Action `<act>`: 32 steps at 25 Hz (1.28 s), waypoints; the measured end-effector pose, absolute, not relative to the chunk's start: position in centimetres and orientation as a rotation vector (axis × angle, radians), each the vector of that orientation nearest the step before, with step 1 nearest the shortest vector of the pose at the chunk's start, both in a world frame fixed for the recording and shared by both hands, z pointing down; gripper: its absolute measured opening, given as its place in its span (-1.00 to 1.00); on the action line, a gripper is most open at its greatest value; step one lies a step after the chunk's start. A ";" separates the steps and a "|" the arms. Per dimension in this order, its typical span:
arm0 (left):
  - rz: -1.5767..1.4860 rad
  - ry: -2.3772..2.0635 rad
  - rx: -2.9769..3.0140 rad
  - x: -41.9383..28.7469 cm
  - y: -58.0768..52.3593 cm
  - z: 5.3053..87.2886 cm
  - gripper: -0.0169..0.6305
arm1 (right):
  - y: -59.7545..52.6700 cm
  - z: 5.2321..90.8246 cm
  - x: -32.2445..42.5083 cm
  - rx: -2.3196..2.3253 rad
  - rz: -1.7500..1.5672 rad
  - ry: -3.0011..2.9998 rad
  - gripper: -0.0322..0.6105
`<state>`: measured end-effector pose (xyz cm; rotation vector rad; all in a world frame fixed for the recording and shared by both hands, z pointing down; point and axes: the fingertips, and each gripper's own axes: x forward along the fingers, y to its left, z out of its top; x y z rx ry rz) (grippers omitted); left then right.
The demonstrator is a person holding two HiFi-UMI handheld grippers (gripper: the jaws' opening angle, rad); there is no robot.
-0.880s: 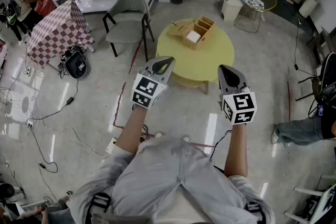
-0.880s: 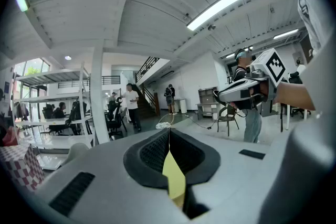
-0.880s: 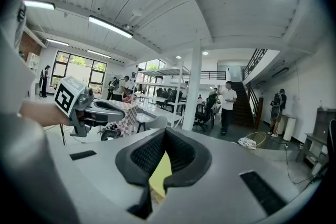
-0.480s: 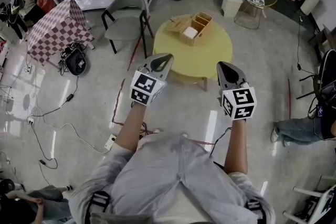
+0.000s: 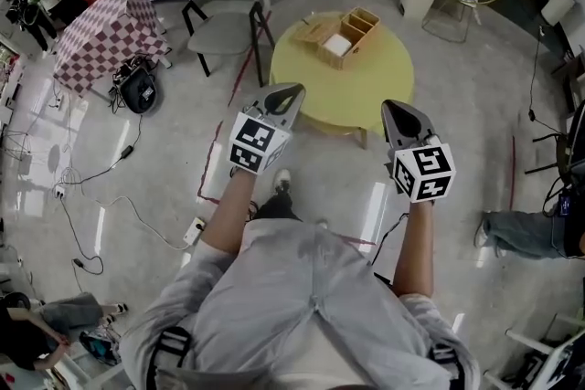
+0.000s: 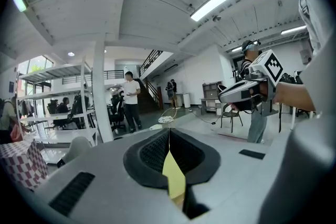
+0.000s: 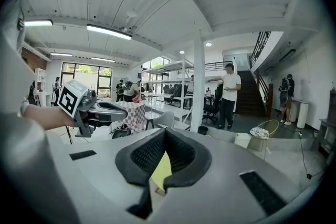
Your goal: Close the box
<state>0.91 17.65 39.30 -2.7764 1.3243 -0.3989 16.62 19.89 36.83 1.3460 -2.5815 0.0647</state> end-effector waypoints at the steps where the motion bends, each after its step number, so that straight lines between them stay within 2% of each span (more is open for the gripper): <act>1: -0.402 1.323 -2.782 0.9 17.0 39.6 -0.86 | 19.3 37.1 16.6 1.343 0.071 -2.579 -0.84; 11: -0.403 1.260 -2.831 0.4 5.9 42.0 -0.86 | 8.9 38.4 16.7 1.458 0.043 -2.505 -0.84; 24: -0.388 1.179 -2.874 -3.9 -12.8 40.7 -0.86 | -8.3 36.7 12.2 1.558 0.099 -2.458 -0.84; 32: -0.468 1.201 -2.903 -5.8 -20.5 43.0 -0.85 | -15.5 38.4 10.4 1.541 0.133 -2.391 -0.84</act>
